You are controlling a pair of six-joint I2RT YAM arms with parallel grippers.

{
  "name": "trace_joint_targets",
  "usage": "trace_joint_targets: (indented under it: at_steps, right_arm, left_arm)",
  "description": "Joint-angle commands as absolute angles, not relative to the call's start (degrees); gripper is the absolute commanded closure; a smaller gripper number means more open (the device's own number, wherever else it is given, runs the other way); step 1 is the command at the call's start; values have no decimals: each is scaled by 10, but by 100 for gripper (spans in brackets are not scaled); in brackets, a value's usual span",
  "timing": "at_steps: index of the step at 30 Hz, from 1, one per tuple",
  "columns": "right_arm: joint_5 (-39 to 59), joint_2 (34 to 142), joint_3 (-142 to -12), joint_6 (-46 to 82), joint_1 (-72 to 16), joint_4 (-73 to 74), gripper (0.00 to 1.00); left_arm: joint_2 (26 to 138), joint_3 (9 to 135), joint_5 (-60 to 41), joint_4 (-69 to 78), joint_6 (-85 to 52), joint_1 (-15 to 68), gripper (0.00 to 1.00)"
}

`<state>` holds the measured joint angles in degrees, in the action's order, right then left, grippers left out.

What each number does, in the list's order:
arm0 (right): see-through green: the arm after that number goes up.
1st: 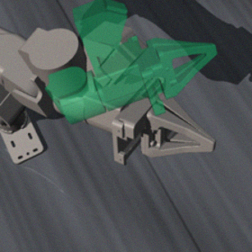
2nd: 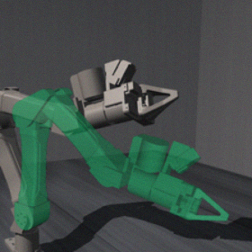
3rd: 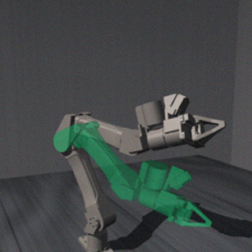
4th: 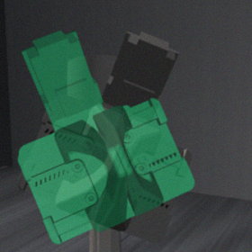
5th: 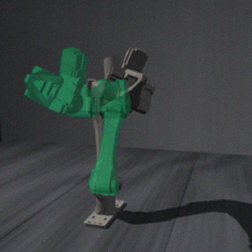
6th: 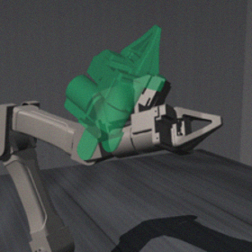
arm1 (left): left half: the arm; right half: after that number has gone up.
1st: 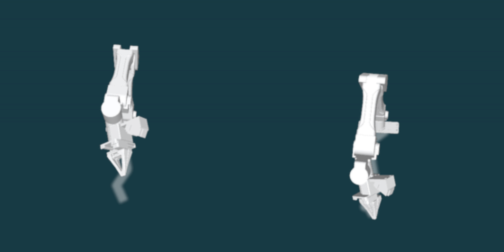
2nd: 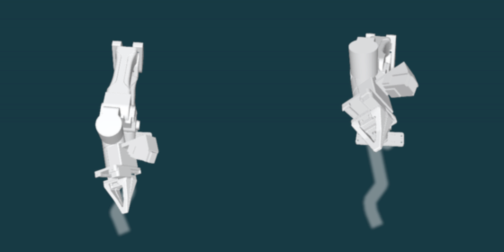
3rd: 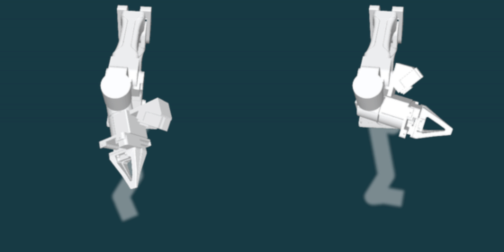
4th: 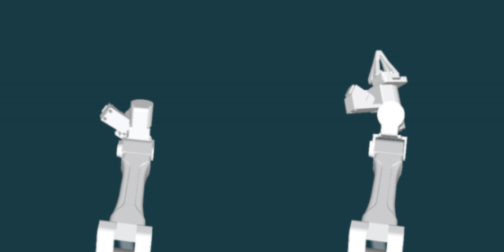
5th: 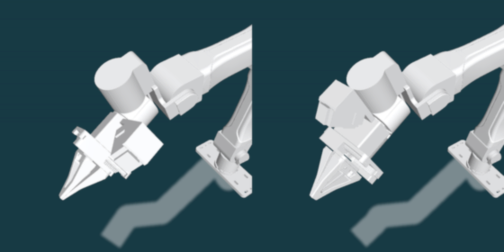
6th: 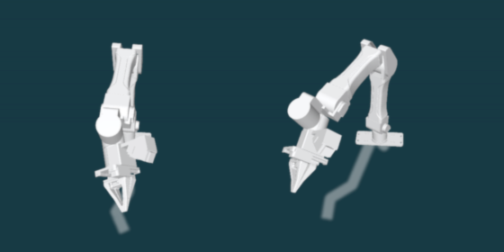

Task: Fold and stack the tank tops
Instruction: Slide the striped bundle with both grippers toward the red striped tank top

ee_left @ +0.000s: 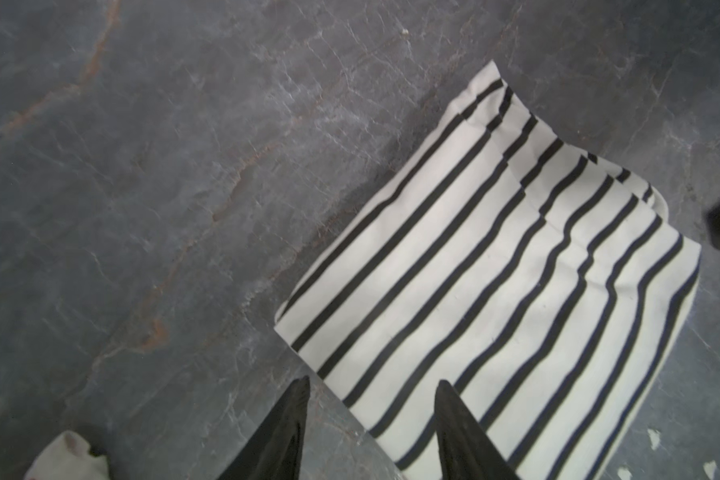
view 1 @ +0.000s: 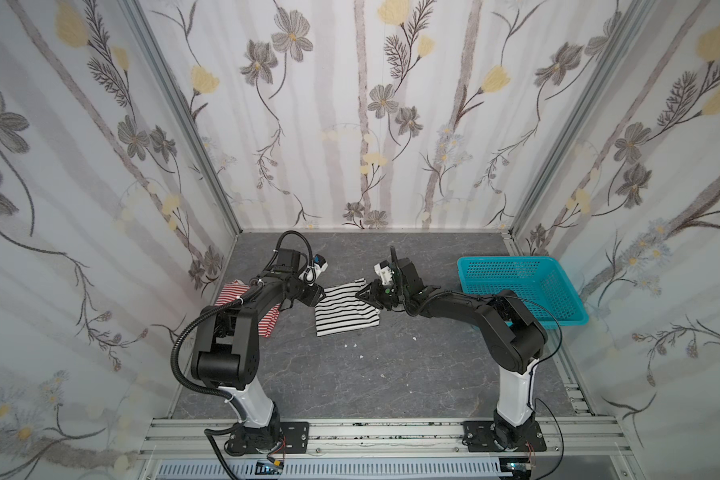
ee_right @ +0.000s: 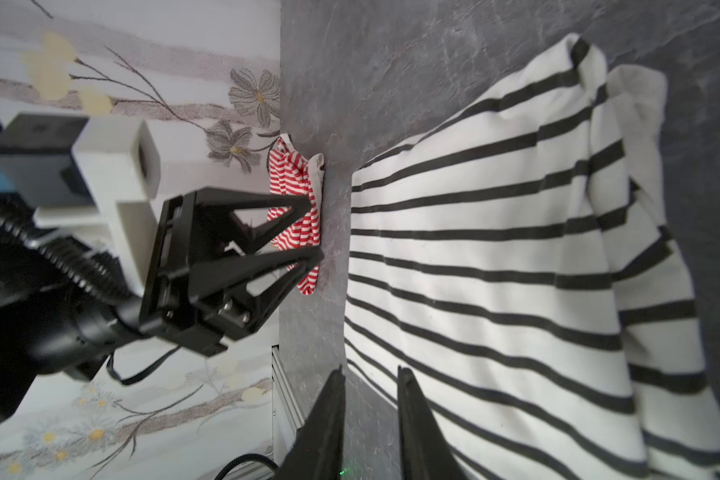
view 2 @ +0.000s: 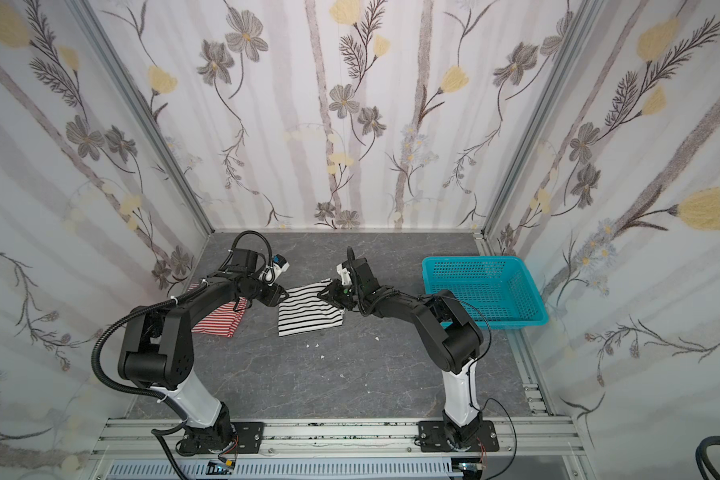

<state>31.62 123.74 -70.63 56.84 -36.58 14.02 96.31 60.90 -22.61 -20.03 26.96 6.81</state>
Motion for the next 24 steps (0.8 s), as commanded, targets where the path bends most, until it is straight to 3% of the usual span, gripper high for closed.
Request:
trace_joint_targets:
  at_steps: [1, 10, 20, 24]
  right_arm:
    - [318, 1276, -746, 552, -353, 106, 75]
    - [348, 1336, -771, 576, -316, 136, 75]
    - [345, 1317, -717, 573, -306, 156, 76]
    - [332, 1279, -698, 567, -311, 148, 75]
  left_arm:
    - [930, 568, -240, -206, 262, 67, 48]
    - [897, 495, -295, -206, 272, 92, 47]
    - [923, 469, -178, -206, 308, 109, 49]
    - [885, 470, -192, -206, 308, 91, 48]
